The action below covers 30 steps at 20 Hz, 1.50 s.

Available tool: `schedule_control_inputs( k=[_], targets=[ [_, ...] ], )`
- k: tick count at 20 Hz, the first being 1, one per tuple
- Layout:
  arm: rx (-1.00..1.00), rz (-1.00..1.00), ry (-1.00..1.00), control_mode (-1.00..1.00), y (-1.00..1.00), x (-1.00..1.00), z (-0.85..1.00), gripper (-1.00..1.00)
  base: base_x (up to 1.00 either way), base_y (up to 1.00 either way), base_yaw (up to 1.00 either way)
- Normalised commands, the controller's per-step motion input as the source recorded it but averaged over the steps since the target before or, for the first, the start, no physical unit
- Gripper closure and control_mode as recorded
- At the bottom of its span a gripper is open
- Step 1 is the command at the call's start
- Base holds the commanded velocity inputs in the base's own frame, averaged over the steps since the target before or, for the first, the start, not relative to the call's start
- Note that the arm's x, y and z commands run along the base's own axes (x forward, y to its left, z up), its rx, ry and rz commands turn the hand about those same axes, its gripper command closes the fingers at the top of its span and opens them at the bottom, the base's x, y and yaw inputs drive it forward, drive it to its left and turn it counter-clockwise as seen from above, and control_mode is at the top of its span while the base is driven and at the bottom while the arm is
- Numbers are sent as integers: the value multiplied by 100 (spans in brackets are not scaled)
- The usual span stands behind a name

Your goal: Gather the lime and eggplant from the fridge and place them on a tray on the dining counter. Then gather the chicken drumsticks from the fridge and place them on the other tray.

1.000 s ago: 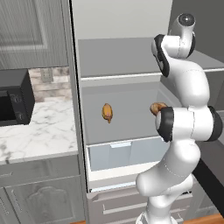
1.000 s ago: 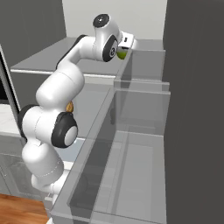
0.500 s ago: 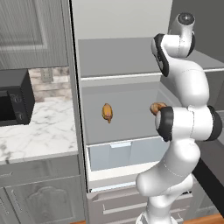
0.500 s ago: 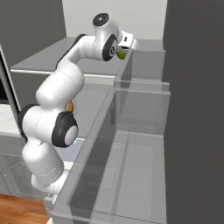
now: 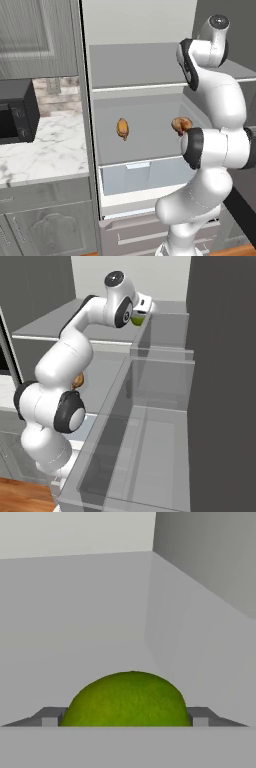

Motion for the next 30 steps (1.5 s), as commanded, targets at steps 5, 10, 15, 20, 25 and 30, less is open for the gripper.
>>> schedule_control_inputs(
  k=[5,10,15,20,25,30],
  targets=[
    [0,0,-6,-100,19,-59,-1,100,0,0,0],
    [0,2,-4,-100,40,-45,5,100,0,0,0],
    [0,4,-1,-100,40,-52,17,100,0,0,0],
    [0,5,0,-100,49,-75,13,100,0,0,0],
    [0,5,1,-100,52,-73,25,100,0,0,0],
    [0,4,1,-100,47,-98,12,100,0,0,0]
  ],
)
